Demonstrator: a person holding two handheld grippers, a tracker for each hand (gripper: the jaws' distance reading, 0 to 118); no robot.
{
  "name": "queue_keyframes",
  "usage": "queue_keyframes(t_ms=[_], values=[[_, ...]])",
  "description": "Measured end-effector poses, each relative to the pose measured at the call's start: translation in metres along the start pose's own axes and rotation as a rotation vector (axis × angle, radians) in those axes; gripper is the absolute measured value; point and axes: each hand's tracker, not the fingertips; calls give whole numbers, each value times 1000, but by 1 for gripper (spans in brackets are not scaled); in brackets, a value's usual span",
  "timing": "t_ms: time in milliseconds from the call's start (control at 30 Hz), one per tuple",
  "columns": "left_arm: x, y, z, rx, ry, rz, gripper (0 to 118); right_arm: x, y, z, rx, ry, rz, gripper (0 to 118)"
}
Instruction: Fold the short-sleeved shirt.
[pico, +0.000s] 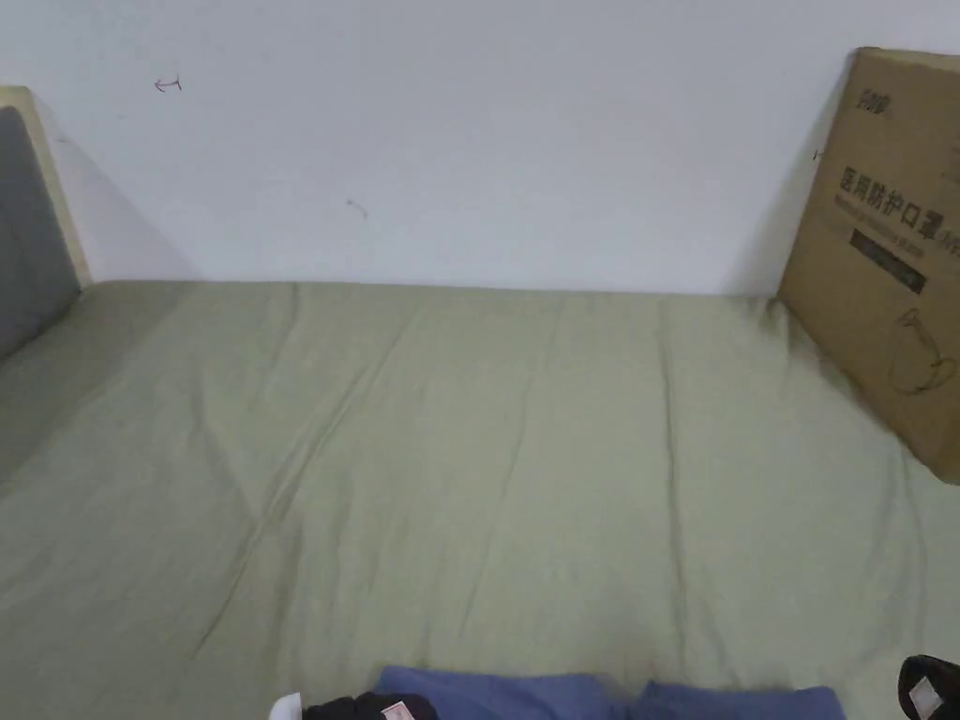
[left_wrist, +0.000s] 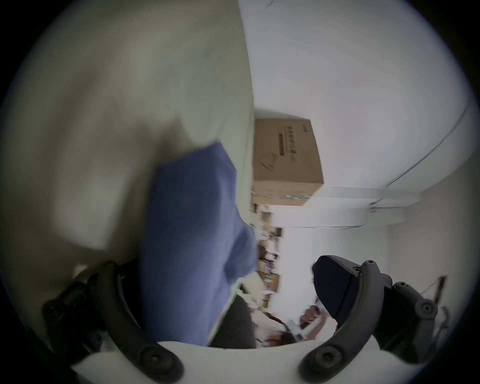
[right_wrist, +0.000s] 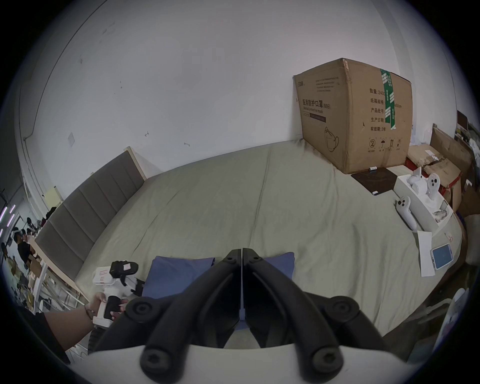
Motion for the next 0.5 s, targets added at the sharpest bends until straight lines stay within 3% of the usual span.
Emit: queue_keyframes(t_ms=[67,100,133,167,200,233,267,333,500], values=[[-10,3,-12,-3,5,-56,114,-2,1,-4,-9,4,3,1],[-12,5,-12,10,43,-93,103,-4,2,-5,-12,6,4,1],[-17,6,-11,34,128,-97,79,-5,2,-6,-13,8,5,1],[-25,6,-11,50,344,-113,35,-6,2,-7,-13,11,5,1],[-30,4,-6,52,443,-143,5,-8,3,-8,-14,16,3,1],[-8,1,-13,49,222,-153,6,-9,3,-9,-16,20,1,1],[1,1,-17,26,344,-198,6,-10,3,-10,-20,26,-3,1],[26,-2,2,35,427,-281,6,-10,3,-12,-28,38,-11,1],[91,-16,37,175,842,-472,7,-11,5,-12,-15,73,-7,1]])
